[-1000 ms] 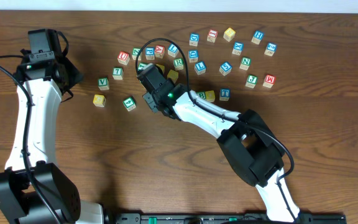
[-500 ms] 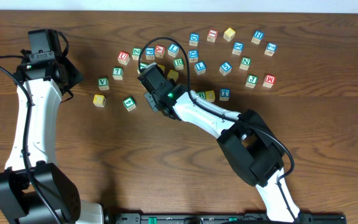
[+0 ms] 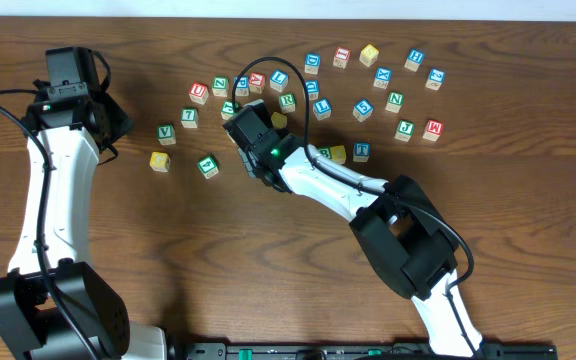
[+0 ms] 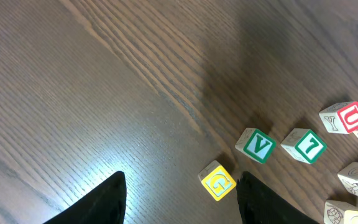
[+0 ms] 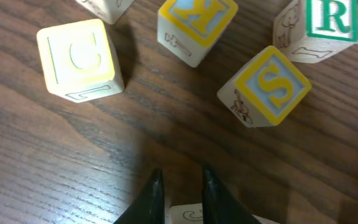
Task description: Spell out ROBOT
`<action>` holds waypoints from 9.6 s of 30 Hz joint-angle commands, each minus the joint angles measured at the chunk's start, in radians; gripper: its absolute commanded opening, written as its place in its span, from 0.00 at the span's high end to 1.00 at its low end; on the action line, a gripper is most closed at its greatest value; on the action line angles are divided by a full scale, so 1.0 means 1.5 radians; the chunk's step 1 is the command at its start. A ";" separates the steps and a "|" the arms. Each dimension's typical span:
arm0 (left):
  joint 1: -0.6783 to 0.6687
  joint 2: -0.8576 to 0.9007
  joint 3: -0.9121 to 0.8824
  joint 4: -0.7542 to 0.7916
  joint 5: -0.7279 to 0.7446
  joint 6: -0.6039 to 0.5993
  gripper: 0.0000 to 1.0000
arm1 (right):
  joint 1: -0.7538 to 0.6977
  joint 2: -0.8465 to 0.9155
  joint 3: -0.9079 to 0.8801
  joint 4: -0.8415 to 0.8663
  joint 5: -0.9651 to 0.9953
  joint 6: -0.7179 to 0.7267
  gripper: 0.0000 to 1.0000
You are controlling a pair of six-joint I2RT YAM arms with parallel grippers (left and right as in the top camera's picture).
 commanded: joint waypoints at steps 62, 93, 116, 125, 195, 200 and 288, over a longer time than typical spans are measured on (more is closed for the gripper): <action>0.001 0.008 0.000 -0.002 -0.013 -0.002 0.44 | -0.282 -0.127 -0.092 -0.259 -0.056 0.071 0.96; 0.001 0.008 0.000 -0.003 -0.013 -0.001 0.44 | -0.283 -0.127 -0.151 -0.131 -0.148 -0.083 0.93; 0.001 0.008 0.000 -0.003 0.003 -0.001 0.44 | -0.250 -0.127 -0.151 -0.143 -0.174 -0.114 0.91; 0.001 0.008 0.000 -0.003 0.003 -0.001 0.43 | -0.255 -0.127 -0.142 -0.189 -0.179 -0.047 0.91; -0.096 0.006 0.021 0.032 0.017 0.081 0.44 | -0.165 -0.065 -0.065 0.078 -0.305 -0.047 0.94; -0.096 0.006 0.021 0.027 0.017 0.079 0.43 | -0.155 -0.065 -0.066 0.071 -0.305 -0.046 0.99; -0.096 0.006 0.013 0.020 0.017 0.076 0.43 | -0.163 -0.051 -0.067 -0.030 -0.270 -0.004 0.99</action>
